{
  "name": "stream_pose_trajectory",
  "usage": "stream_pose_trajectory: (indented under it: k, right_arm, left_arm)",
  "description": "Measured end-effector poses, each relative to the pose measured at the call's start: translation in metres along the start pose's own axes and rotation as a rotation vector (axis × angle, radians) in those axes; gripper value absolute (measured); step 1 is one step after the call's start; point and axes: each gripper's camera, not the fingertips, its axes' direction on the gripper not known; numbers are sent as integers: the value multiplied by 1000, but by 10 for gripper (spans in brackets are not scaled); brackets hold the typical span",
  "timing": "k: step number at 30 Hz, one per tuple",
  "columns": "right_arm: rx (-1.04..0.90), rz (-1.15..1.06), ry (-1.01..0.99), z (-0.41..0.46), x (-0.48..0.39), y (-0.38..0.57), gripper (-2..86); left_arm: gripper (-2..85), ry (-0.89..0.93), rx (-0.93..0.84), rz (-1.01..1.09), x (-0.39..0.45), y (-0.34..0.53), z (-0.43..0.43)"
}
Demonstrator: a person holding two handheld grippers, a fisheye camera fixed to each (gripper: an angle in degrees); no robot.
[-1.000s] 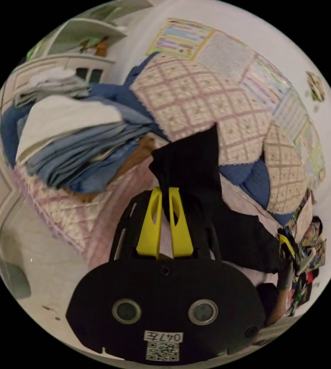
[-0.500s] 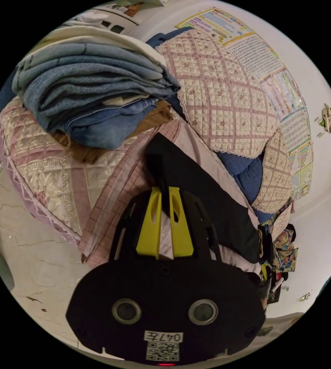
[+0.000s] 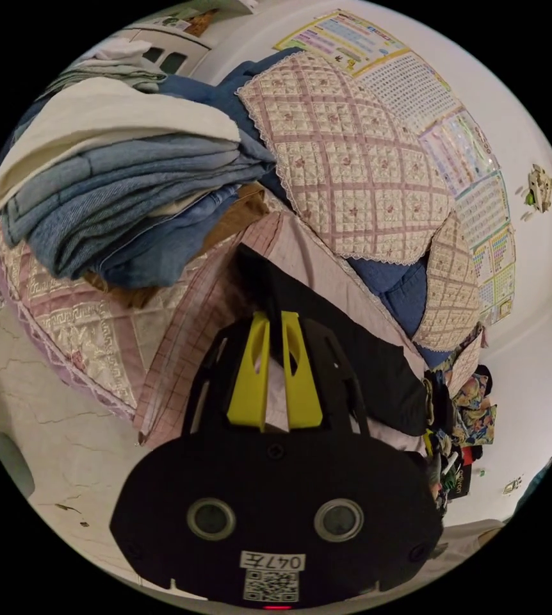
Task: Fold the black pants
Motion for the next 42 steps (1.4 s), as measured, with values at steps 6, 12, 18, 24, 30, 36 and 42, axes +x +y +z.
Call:
stream_pose_trajectory:
  k: [6,12,18,24,30,36,42]
  right_arm:
    - [-10,-272,98,-42,-42,-30,-7]
    - [8,-323,159,-98,-42,-13,-7]
    - [-141,-175,163,-94,5,10,-6]
    - [-141,-185,175,-99,-1,19,3]
    - [-42,-105,184,-112,-8,32,61]
    - [-89,-134,167,-105,-32,46,59]
    - [19,-163,169,-110,-66,68,-1]
  left_arm:
    - [-5,61,39,102,5,14,-26]
    - [-1,40,-43,78,-38,71,-44]
    - [21,83,-150,-59,-113,122,-13]
    - [49,66,-96,-100,-139,142,-54]
    - [56,157,-45,-118,-133,176,-100]
    - [80,226,-117,-116,-94,184,-81]
    - [19,251,-138,-64,-44,167,-77]
